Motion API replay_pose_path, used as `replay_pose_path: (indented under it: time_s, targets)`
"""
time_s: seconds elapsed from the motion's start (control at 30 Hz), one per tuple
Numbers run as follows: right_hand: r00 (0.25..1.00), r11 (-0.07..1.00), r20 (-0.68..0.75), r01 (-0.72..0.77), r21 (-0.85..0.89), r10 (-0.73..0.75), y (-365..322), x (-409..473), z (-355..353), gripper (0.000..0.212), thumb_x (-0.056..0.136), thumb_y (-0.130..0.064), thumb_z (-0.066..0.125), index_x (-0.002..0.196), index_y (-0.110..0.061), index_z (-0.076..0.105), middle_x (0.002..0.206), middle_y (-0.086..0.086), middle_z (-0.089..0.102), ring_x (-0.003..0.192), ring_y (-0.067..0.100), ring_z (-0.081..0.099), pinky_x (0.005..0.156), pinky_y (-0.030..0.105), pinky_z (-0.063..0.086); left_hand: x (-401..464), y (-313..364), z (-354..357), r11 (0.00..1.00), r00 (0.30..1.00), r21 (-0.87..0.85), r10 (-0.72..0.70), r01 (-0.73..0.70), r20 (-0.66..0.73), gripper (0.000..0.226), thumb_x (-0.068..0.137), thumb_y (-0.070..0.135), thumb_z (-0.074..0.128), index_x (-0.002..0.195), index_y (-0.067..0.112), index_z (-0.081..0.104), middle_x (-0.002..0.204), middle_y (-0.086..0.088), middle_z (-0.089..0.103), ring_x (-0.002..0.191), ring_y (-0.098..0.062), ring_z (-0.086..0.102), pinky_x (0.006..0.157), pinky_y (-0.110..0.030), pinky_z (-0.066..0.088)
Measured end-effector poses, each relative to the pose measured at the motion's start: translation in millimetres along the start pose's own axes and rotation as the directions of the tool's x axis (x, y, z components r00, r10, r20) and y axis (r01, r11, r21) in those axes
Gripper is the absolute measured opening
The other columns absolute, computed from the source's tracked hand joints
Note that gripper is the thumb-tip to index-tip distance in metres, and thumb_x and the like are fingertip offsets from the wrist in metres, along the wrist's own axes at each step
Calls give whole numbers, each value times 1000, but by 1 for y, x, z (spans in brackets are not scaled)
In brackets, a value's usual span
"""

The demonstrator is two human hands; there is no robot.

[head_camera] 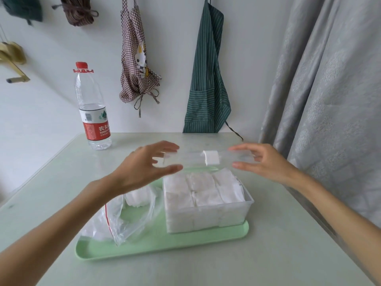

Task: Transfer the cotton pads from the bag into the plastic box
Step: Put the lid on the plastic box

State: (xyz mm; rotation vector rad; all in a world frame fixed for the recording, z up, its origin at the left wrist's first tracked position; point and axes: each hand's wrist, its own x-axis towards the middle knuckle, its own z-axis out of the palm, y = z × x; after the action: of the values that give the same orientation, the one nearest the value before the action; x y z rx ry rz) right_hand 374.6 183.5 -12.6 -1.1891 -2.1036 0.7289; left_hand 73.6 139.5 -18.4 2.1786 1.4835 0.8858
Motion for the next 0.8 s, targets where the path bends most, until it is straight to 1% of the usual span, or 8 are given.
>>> replay_pose_path:
  time_s: [0.07, 0.13, 0.27, 0.37, 0.47, 0.57, 0.67, 0.8]
  targets:
    - [999, 990, 26, 45, -130, -42, 3, -23, 4, 38, 73, -27, 79, 108, -37, 66, 115, -24, 63, 109, -15, 53, 93, 1, 33, -20, 8, 9, 949, 998, 310, 50, -57, 31, 56, 74, 66, 59, 124, 43, 51, 123, 31, 53, 105, 5, 54, 91, -23, 46]
    - [995, 963, 19, 102, -249, -100, 9, -35, 9, 43, 72, -30, 80, 111, -40, 64, 118, -25, 61, 114, -15, 49, 99, 4, 30, -31, 9, 17, 885, 995, 456, 99, -97, 21, 52, 77, 66, 56, 126, 47, 48, 127, 32, 51, 111, 0, 53, 85, -24, 44]
    - [991, 934, 13, 131, -333, -135, 23, -50, 20, 48, 75, -37, 76, 116, -53, 54, 128, -26, 54, 122, -13, 43, 106, 12, 30, -46, -3, 33, 883, 988, 449, 153, -137, 1, 51, 80, 68, 49, 127, 46, 49, 131, 29, 50, 120, -1, 49, 79, -24, 47]
    - [987, 898, 8, 151, -414, -162, 32, -61, 28, 46, 80, -42, 70, 122, -49, 54, 133, -30, 45, 127, -12, 37, 107, 16, 30, -55, -9, 43, 852, 979, 494, 203, -173, -7, 53, 79, 70, 39, 123, 43, 52, 129, 24, 54, 117, -4, 54, 75, -25, 50]
    - [976, 855, -12, 182, -485, -215, 36, -64, 35, 55, 80, -48, 68, 131, -44, 48, 136, -27, 43, 129, -9, 36, 107, 18, 31, -54, -10, 53, 799, 956, 563, 289, -212, -49, 57, 75, 68, 50, 120, 33, 54, 129, 16, 57, 117, -12, 56, 89, -27, 48]
    - [960, 768, 3, 225, -599, -279, 41, -62, 46, 77, 75, -50, 72, 142, -42, 35, 134, -12, 46, 124, 4, 40, 105, 21, 30, -46, -5, 70, 730, 944, 635, 330, -254, -1, 79, 70, 63, 66, 136, 27, 44, 142, 5, 48, 129, -19, 49, 103, -34, 38]
    - [941, 712, -40, 226, -665, -336, 54, -62, 61, 80, 73, -44, 75, 143, -36, 36, 131, 0, 45, 124, 15, 39, 106, 30, 31, -39, -4, 91, 673, 939, 692, 343, -263, 23, 88, 70, 59, 70, 145, 32, 32, 145, 0, 45, 128, -26, 49, 104, -42, 39]
    - [925, 754, -130, 203, -624, -356, 64, -65, 73, 73, 76, -36, 76, 140, -34, 42, 132, 1, 44, 130, 17, 36, 110, 28, 27, -39, -7, 100, 677, 926, 698, 373, -232, -54, 80, 71, 52, 74, 141, 35, 40, 140, 1, 51, 125, -27, 52, 103, -44, 39]
